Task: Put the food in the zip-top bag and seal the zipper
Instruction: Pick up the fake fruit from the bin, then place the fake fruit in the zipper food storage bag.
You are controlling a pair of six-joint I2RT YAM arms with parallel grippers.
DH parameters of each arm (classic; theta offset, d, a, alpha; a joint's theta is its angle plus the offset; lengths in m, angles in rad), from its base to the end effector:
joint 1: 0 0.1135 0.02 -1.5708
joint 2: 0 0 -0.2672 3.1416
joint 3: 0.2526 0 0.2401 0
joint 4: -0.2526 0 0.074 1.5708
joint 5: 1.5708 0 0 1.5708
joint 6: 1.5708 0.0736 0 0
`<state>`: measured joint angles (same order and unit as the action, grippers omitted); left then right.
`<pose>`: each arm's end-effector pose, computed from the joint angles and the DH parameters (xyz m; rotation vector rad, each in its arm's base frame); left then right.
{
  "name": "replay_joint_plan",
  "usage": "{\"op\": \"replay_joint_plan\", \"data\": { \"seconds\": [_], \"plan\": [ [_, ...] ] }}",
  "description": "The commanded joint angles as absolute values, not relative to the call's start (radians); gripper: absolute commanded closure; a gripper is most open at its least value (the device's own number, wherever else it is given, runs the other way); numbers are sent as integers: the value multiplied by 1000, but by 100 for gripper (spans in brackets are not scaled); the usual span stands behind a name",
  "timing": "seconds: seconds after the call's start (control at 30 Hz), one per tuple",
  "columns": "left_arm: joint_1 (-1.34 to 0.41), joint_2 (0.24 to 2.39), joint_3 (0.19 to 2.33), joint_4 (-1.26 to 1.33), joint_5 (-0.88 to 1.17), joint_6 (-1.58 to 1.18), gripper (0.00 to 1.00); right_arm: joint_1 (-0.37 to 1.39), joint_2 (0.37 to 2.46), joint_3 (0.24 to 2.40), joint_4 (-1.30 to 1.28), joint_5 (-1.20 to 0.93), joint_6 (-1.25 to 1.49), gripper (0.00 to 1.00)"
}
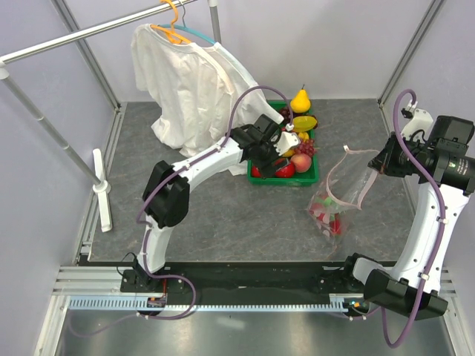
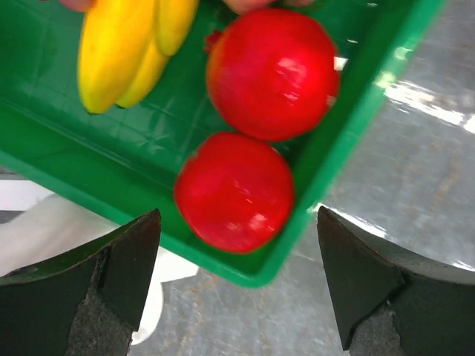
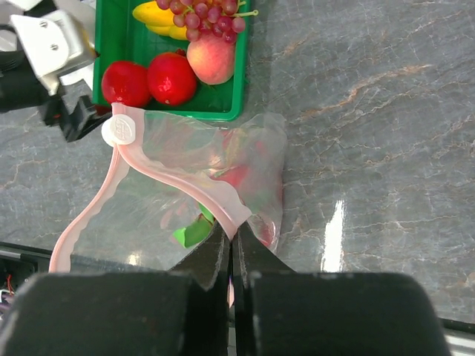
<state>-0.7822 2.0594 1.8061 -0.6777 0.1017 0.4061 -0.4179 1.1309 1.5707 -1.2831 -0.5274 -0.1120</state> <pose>0.3306 -0.3390 0.2312 1.4443 2.0620 -0.2818 0.1819 -0.0402 0.4058 0.1162 2.2966 0.3680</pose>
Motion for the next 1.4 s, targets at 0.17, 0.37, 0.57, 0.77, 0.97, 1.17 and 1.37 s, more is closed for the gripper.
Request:
{"op": "replay_joint_plan", "data": {
  "seconds": [0.17, 0.37, 0.57, 0.77, 0.97, 1.17, 1.37],
  "plan": [
    [-776, 2161, 1901, -683, -17, 448, 8, -419, 1111, 1562, -1207, -571, -94, 100],
    [-772, 2212, 1930, -692, -61, 451, 9, -419, 1109, 1554, -1203, -588, -86, 100],
    [-772, 2237, 1943, -729, -23, 466, 13, -419, 1109, 1554, -1200, -589, -90, 100],
    [-776, 2133, 1991, -758, 38, 448, 41, -419, 1114, 1537, -1193, -589, -91, 100],
    [-837, 1967, 1974, -792, 123, 472, 45, -419, 1117, 1523, -1172, -620, -71, 100],
    [-899, 1819, 2014, -790, 185, 428, 45, -419, 1114, 1488, -1135, -641, -46, 100],
    [-925, 1750, 2149, -721, 377, 299, 44, -419, 1114, 1474, -1131, -678, -41, 100]
  ]
}}
